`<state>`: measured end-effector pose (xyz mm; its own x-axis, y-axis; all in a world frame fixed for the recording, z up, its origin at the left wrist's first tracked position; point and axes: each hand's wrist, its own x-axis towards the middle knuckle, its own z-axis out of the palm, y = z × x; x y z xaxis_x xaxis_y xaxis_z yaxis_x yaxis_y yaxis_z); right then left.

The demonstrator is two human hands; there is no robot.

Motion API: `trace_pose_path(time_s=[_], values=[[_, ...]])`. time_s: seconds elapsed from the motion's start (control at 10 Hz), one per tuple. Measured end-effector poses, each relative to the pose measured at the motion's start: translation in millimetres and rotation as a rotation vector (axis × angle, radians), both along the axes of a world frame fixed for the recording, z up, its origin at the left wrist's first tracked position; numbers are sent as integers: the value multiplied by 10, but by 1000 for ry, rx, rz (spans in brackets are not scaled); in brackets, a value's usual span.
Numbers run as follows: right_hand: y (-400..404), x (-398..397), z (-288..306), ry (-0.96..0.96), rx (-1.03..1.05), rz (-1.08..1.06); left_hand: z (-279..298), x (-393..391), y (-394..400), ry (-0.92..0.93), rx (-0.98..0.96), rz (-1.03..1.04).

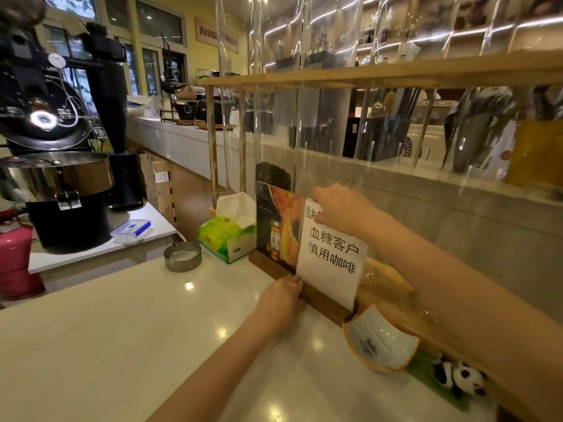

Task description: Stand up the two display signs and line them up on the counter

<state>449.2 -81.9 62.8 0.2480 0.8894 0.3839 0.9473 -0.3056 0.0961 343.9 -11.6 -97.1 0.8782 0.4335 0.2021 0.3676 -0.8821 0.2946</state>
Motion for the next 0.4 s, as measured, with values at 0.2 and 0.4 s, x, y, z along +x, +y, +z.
trace_pose_path(time_s=[0.2, 0.4], values=[[-72, -229, -134, -10, 27, -62, 156, -256, -48, -21, -201, 17], [-225, -747, -461, 399, 511, 279, 281, -774, 52, -117, -235, 156]])
